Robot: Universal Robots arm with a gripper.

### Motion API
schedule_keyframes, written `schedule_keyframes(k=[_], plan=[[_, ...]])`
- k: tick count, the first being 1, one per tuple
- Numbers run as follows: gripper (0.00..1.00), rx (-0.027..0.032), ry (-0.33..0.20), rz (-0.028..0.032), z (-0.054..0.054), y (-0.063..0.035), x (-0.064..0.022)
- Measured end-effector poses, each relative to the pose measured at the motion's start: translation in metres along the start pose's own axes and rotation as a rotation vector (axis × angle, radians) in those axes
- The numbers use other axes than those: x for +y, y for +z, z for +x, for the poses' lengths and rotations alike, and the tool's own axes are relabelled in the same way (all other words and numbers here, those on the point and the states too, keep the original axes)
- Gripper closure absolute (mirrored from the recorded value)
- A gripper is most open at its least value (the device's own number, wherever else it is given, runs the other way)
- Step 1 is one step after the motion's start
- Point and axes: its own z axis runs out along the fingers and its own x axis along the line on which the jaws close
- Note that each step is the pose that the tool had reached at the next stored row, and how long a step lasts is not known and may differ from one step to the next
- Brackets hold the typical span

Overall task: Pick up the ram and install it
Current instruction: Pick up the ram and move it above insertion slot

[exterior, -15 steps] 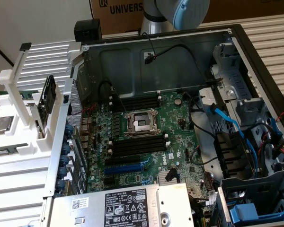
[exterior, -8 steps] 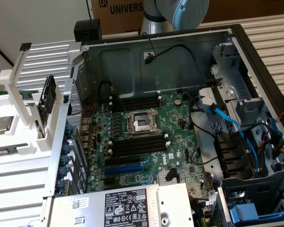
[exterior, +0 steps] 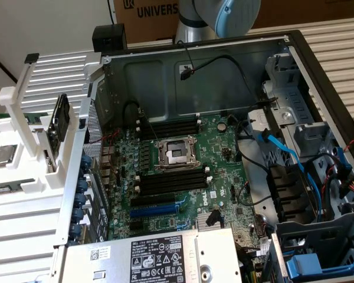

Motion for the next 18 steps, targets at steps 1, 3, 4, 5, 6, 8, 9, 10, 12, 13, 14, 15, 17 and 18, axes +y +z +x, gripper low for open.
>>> schedule_keyframes(k=[1,3,4,5,6,8,9,10,12,13,14,15,17,18], plan=[[0.9,0.0001,0.0,0.0,0.0,0.0,0.0],[0.9,0.0,0.0,0.0002,0.0001,0.0,0.0002],[0.9,-0.0004,-0.002,0.0009,0.0006,0.0,0.0009],[0.9,0.0003,-0.015,0.0008,0.0006,0.0,0.0012],[0.9,0.0011,-0.034,0.0005,0.0006,0.0,0.0011],[0.9,0.0029,-0.072,-0.0004,0.0006,0.0001,0.0011],[0.9,0.0047,-0.108,-0.0011,0.0006,0.0,0.0011],[0.9,0.0064,-0.144,-0.0019,0.0006,0.0001,0.0011],[0.9,0.0092,-0.2,-0.0032,0.0006,0.0,0.0011],[0.9,0.0101,-0.219,-0.0035,0.0006,0.0,0.0011],[0.9,0.0108,-0.235,-0.0039,0.0006,0.0,0.0011],[0.9,0.0118,-0.254,-0.0043,0.0006,0.0001,0.0011],[0.9,0.0161,-0.345,-0.0063,0.0006,0.0001,0.0011],[0.9,0.017,-0.364,-0.0067,0.0006,0.0001,0.0011]])
